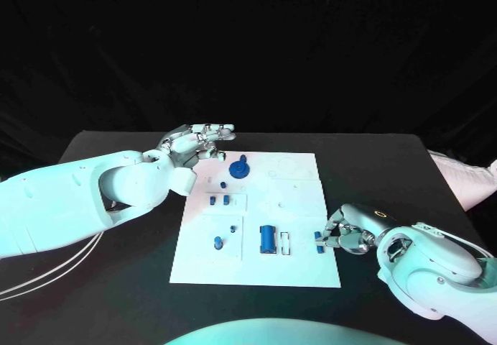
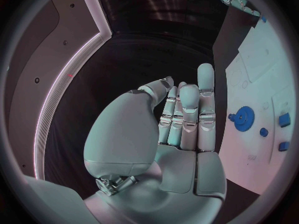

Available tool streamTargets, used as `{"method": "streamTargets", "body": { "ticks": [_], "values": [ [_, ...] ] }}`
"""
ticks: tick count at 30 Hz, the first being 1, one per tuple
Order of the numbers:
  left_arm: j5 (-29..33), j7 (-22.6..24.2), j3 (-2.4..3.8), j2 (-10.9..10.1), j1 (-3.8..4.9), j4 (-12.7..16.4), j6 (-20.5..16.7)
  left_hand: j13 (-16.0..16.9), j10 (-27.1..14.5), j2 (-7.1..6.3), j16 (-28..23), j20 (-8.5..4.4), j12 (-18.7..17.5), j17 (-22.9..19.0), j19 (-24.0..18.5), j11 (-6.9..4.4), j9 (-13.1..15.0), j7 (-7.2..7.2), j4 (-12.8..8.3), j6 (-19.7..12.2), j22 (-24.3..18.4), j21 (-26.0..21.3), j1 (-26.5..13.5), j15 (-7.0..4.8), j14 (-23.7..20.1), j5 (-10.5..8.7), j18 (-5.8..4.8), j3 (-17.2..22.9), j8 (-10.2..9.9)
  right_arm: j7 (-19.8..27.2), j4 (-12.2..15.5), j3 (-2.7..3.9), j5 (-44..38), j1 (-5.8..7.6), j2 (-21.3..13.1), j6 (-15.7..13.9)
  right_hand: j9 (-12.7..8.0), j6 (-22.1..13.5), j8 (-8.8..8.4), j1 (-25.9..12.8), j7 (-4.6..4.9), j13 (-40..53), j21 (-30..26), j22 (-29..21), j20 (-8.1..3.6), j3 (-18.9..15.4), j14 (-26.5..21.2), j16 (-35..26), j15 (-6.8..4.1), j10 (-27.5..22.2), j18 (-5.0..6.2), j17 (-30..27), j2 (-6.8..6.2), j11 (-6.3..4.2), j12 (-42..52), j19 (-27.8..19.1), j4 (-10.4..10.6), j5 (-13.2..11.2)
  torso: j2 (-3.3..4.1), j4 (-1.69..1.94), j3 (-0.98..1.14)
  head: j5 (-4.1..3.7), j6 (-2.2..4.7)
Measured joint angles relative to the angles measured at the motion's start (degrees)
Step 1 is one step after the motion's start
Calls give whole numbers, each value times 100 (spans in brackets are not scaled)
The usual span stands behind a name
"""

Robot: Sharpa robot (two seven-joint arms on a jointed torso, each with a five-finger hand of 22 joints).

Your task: Assemble the parts on the task board

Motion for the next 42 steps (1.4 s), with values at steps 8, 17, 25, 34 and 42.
{"method": "streamTargets", "body": {
  "ticks": [8, 17, 25, 34, 42],
  "values": [
    [0, -3, 0, 1, 0, -1, 3, 0, 0, 0, 0, 0, 0, 0, 0, 0, 0, 0, 0, 0, 0, 0, 0, 0, 0, 0, 0, 0, 0, -12, -131, -4, -95, -11, 177, 107, 9, 11, -3, 0, -11, 12, 0, 0, 0, -16, 0, 0, 0, 0, 0, -1, 0, 0, 0, 0, 16, 0, -2, 0, -5, 1, -13],
    [0, -6, 0, 4, 0, -2, 7, 1, 0, 0, 0, 0, 0, 0, 0, 0, 0, 0, 0, 0, 0, 0, 0, 0, 0, 0, 0, 0, 0, -14, -329, 12, -409, -32, 430, 336, 94, 76, -46, 376, -53, 24, 0, 0, 0, 98, 0, 0, 0, -1, 0, -1, -21, 1, -29, 0, -161, -170, -3, 3, -1, 19, -18],
    [0, -12, -1, 1, 0, -4, 9, 1, 0, 0, 0, 0, 0, 1, 0, 0, 0, 0, 0, 0, 0, 0, 0, 0, 0, 0, 0, 0, 0, 6, -344, 29, -886, -32, 539, 640, 134, 121, -58, 748, -25, 10, 0, 46, -22, 311, 1, 0, 1, -23, 0, -2, -25, -22, -112, -22, -440, -722, -5, 0, -1, 40, -27],
    [0, -21, -2, 2, 0, -5, 14, 1, 0, 0, 0, 0, 0, 1, 0, 0, 0, 0, 0, 0, 1, 0, 0, 0, 0, 0, -1, 0, 0, 15, -344, 37, -1288, -29, 607, 862, 136, 153, -181, 969, -48, -40, 0, 68, -22, 562, -14, 23, -12, -39, 0, -2, -75, -59, -178, -22, -693, -836, -7, -4, -4, 25, -31],
    [-14, -27, -3, 6, 0, -2, 15, 1, -20, 0, 0, 0, 0, -6, 0, -20, 0, 0, 0, 0, 0, 0, 0, 0, 0, 0, 0, 0, 0, 1, -340, 37, -1381, -27, 634, 902, 136, 188, -248, 976, -65, -73, 0, 91, -24, 702, -9, 22, -15, -38, 0, -3, -82, -57, -253, -20, -602, -318, -5, -4, -7, 3, -25]
  ]
}}
